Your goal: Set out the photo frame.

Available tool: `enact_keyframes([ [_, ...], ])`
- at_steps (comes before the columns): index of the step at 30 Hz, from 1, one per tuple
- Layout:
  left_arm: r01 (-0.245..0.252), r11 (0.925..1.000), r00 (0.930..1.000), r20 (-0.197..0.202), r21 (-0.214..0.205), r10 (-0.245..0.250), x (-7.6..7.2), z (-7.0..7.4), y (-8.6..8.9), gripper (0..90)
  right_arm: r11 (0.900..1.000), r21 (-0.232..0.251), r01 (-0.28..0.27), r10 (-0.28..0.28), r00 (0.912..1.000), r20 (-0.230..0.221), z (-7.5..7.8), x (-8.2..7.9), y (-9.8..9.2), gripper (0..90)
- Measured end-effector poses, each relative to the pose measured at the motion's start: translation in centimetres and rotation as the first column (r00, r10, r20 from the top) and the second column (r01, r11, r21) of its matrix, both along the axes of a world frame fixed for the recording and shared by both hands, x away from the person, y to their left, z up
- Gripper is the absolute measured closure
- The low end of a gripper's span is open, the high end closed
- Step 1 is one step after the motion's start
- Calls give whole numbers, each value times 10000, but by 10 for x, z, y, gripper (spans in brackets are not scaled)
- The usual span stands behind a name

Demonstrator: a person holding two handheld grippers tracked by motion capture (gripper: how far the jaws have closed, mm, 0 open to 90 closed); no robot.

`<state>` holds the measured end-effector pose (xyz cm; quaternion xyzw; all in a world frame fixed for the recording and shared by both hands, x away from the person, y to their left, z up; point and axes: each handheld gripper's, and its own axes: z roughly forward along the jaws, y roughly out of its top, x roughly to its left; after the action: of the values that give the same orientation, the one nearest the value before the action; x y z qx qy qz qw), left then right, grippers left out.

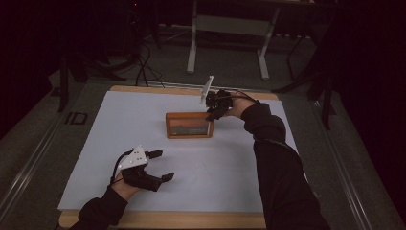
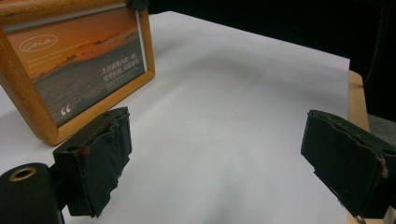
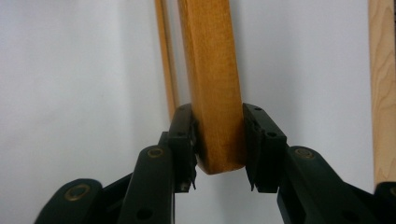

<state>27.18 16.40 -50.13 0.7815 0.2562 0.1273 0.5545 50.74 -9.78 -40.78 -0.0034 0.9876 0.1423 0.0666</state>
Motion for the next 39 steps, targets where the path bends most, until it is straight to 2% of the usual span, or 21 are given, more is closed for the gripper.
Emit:
enact_keyframes([
  [6, 17, 10000, 10000, 84, 83, -17, 0, -2, -1, 93, 9990, 252, 372, -369, 9992, -133, -2, 11, 0, 654],
  [10, 34, 9999, 9998, 207, 144, -37, -1, -2, -1, 93, 9987, 229, 458, -456, 9989, -76, -3, 13, 1, 648],
  [12, 13, 10000, 9998, 213, 96, -15, -1, -1, -1, 93, 9975, 284, 650, -644, 9977, -220, -3, 15, 0, 648],
  [19, 50, 10000, 9999, 160, 66, -51, -1, -2, -1, 93, 9960, 414, 789, -788, 9969, -44, -8, 20, 0, 622],
  [24, 68, 9999, 9999, 118, 113, -69, 0, -3, -1, 93, 9939, 448, 1004, -997, 9948, -183, -9, 24, -1, 613],
  [28, 73, 9999, 9999, 121, 92, -74, 0, -3, -2, 93, 9938, 450, 1017, -1012, 9948, -121, -10, 25, 0, 604],
  [31, 82, 9999, 9998, 153, 94, -83, -1, -2, -1, 93, 9919, 434, 1190, -1196, 9928, 103, -12, 23, 1, 579],
  [35, 74, 9999, 9999, 140, 71, -75, -1, -2, -1, 93, 9934, 312, 1103, -1119, 9922, 547, -14, 19, 3, 560],
  [36, 58, 10000, 9999, 130, 63, -59, 0, -3, -1, 93, 9928, 376, 1139, -1164, 9906, 713, -14, 18, 3, 506],
  [37, 58, 10000, 9999, 130, 63, -59, 0, -3, -1, 93, 9928, 376, 1139, -1164, 9906, 713, -14, 18, 3, 506],
  [39, 93, 9999, 9999, 115, 124, -94, 0, -3, -2, 93, 9911, 721, 1123, -1188, 9885, 934, -9, 17, 2, 456],
])
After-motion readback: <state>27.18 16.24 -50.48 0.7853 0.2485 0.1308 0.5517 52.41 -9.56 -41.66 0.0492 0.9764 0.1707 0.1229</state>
